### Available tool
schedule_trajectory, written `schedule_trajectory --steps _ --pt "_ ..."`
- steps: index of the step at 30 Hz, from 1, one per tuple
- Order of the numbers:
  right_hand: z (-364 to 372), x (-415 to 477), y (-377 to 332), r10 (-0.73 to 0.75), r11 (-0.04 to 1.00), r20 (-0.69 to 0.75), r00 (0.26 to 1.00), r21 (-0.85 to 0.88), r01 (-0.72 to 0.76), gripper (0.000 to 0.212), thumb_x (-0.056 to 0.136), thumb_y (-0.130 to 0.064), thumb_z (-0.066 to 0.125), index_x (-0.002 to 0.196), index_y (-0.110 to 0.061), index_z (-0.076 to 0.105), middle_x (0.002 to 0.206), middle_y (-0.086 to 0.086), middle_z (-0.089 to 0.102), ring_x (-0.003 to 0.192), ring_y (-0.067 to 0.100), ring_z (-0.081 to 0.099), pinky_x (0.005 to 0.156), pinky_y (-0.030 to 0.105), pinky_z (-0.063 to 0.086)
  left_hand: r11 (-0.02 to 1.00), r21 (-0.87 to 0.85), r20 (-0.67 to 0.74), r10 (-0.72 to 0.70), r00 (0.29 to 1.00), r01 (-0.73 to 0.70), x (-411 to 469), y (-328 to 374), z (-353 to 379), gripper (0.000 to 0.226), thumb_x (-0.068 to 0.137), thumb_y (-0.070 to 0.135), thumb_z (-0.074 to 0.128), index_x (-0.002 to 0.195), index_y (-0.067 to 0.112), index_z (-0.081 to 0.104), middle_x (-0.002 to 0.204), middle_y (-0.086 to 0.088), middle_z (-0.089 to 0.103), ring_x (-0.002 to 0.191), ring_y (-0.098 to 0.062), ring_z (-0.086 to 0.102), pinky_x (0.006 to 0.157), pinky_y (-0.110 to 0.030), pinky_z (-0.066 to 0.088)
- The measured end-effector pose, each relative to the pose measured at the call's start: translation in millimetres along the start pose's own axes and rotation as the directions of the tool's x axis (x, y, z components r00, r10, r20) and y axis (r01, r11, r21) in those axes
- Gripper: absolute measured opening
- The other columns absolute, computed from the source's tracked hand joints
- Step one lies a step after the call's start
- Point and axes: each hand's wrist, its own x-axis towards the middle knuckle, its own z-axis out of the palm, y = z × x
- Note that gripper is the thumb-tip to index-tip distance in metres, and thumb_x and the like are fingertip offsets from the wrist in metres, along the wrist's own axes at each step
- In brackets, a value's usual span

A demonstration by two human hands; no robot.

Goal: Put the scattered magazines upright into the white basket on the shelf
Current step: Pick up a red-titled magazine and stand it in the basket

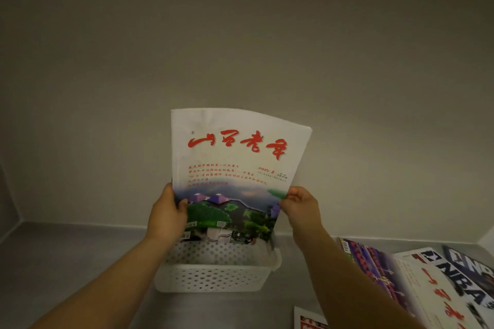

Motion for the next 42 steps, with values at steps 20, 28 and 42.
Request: schedule_trajectory --steps 20,28,42 --pt "47 19 35 -0.066 0.997 0.027 0.997 0.042 0.065 0.025 0.091 0.004 0.040 0.116 0.004 0.042 0.102 0.016 0.055 0.074 0.014 0.054 0.065 0.025 0.056 0.992 -0.114 -0.061 -0.058 0.996 0.051 19 -29 31 0.059 0.088 0.004 0.044 0.140 0.015 0.017 0.145 -0.015 0.030 0.132 -0.033 0.033 0.101 -0.055 0.037" --pt "52 28 36 0.062 0.972 0.079 0.995 -0.229 -0.043 0.057 0.087 0.005 0.042 0.138 -0.011 0.021 0.136 0.015 0.044 0.119 0.029 0.048 0.055 0.009 0.043 0.997 -0.081 -0.011 0.002 1.000 -0.002 25 -26 24 0.043 0.090 0.008 0.042 0.130 0.015 0.030 0.135 -0.014 0.044 0.124 -0.032 0.044 0.091 -0.051 0.047" --pt "-43 -44 37 0.070 0.986 -0.041 0.997 -0.146 -0.076 0.057 0.088 0.013 0.033 0.139 -0.009 0.020 0.142 0.019 0.032 0.126 0.030 0.039 0.102 0.032 0.035 0.969 0.219 -0.039 0.128 0.991 -0.116 -54 -8 9 0.033 0.085 0.008 0.052 0.119 0.005 0.050 0.125 -0.023 0.053 0.111 -0.039 0.051 0.092 -0.051 0.044"
